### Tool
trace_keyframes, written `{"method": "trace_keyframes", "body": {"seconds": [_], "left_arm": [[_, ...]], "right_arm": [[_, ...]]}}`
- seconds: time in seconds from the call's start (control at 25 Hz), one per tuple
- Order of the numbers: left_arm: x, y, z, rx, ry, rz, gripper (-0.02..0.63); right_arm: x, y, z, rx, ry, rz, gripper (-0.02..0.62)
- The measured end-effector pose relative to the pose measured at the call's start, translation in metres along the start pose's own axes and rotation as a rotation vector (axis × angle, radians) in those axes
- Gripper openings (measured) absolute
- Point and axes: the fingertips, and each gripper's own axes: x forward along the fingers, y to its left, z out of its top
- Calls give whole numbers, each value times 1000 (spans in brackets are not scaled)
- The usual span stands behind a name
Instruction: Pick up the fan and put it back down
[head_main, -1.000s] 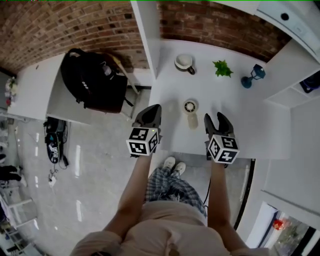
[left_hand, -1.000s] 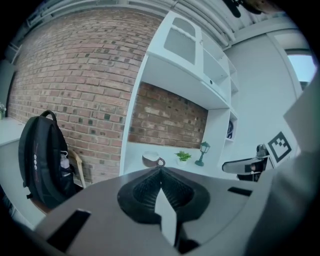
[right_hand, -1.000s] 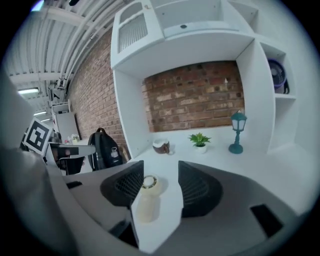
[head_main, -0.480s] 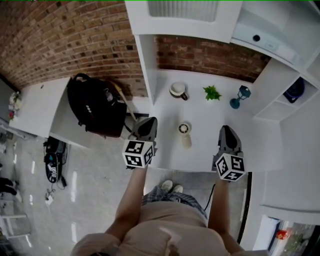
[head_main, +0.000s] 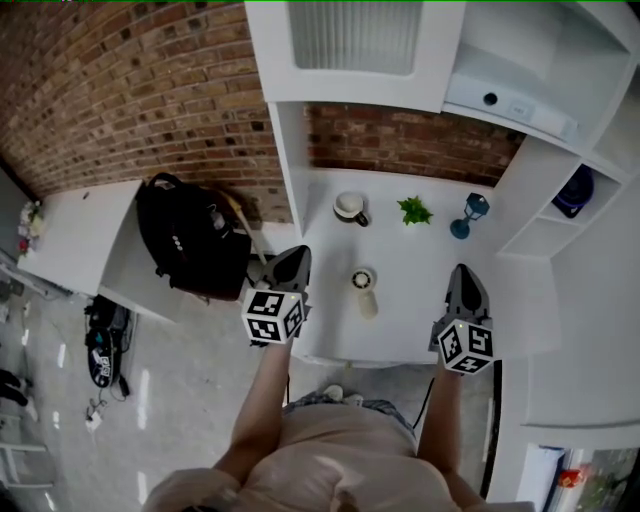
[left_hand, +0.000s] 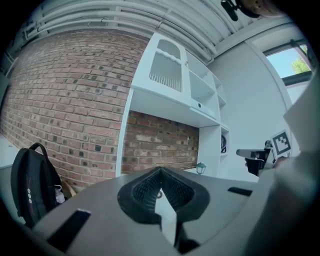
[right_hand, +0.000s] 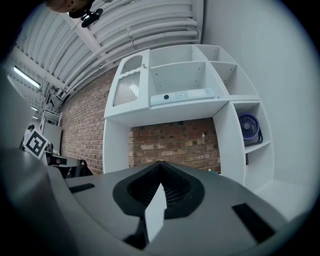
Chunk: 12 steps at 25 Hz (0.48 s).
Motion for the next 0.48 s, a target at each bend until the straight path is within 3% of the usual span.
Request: {"method": "trace_keyframes", "body": {"seconds": [0.48], "left_arm": [[6,-2,0,-12,-5,-2,28]], "right_arm": [[-1,-19,-2,-27,23,-34,15]]}}
